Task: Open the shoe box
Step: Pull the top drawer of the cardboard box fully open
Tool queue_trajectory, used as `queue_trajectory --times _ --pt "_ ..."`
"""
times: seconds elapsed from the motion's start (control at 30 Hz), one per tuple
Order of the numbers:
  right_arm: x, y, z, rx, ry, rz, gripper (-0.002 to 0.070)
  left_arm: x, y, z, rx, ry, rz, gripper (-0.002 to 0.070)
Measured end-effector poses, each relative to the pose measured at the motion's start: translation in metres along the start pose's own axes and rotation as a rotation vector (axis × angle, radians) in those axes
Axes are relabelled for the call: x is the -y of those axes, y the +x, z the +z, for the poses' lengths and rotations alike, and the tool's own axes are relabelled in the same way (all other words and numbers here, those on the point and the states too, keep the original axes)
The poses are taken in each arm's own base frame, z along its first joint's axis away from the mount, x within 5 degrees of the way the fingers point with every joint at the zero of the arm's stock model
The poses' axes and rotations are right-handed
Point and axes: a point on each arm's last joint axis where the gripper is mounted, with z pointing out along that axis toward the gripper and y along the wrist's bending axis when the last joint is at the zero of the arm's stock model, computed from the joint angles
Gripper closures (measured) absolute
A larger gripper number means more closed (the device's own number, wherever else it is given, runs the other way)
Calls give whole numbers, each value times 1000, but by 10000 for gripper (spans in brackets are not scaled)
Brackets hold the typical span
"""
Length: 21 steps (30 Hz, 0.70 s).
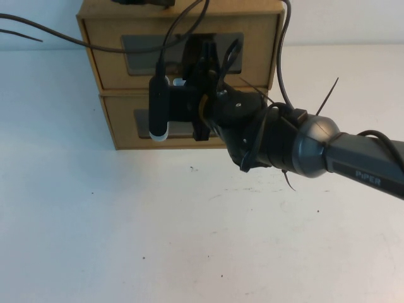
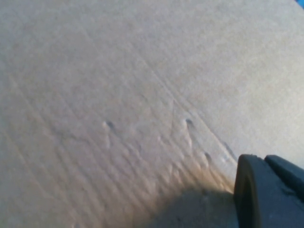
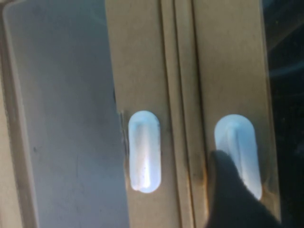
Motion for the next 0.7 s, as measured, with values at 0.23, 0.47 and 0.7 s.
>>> queue_trajectory --times 0.23,0.47,0.7 --pt "0 0 -1 -30 19 -5 442 0 0 0 0 0 0 680" --pt "-4 -7 -5 -69 36 3 442 0 0 0 0 0 0 680" --pt "-4 -5 -6 -92 28 50 453 0 0 0 -1 0 0 680"
